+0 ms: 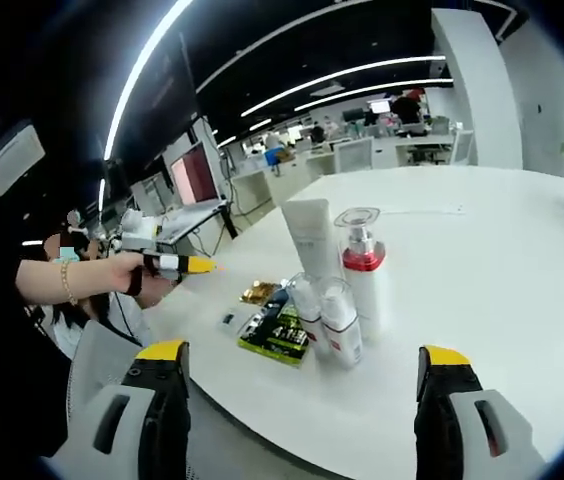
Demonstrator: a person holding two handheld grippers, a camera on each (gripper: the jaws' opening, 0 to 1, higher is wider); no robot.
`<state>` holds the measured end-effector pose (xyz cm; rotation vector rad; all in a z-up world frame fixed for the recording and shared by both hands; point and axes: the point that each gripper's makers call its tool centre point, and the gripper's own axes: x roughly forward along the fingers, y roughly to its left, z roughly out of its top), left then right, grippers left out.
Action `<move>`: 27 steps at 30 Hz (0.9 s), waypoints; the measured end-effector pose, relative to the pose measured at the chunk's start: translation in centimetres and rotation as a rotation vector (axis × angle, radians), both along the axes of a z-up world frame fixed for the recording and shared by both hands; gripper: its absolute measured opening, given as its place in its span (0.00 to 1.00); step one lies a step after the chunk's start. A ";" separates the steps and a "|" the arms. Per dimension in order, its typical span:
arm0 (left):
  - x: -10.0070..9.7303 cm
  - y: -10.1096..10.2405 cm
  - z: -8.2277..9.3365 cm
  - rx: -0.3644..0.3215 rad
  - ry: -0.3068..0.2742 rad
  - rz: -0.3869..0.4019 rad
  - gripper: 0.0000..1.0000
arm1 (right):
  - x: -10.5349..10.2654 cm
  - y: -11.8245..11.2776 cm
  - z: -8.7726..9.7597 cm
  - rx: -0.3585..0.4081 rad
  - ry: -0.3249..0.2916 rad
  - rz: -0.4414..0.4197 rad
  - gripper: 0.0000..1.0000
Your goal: Arrange the skincare products in the storage area until every visible bottle or jar stands upright without overlapping.
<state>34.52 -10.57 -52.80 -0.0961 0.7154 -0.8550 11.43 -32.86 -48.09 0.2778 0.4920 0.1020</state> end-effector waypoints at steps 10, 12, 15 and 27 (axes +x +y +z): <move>-4.7 -0.1 3.1 -0.012 -0.096 -0.135 0.85 | -0.4 -0.7 0.4 -0.045 -0.048 -0.048 0.99; -6.2 -0.8 4.6 -0.059 -0.113 -0.138 0.93 | -0.5 -0.5 0.1 -0.096 -0.040 -0.029 0.99; -7.4 -0.8 5.1 -0.058 -0.136 -0.169 0.99 | -0.5 -0.4 -0.1 -0.103 -0.036 -0.023 0.99; -11.2 -2.1 6.3 -0.106 -0.198 -0.131 0.99 | -0.8 -0.9 1.3 -0.039 -0.070 -0.047 0.99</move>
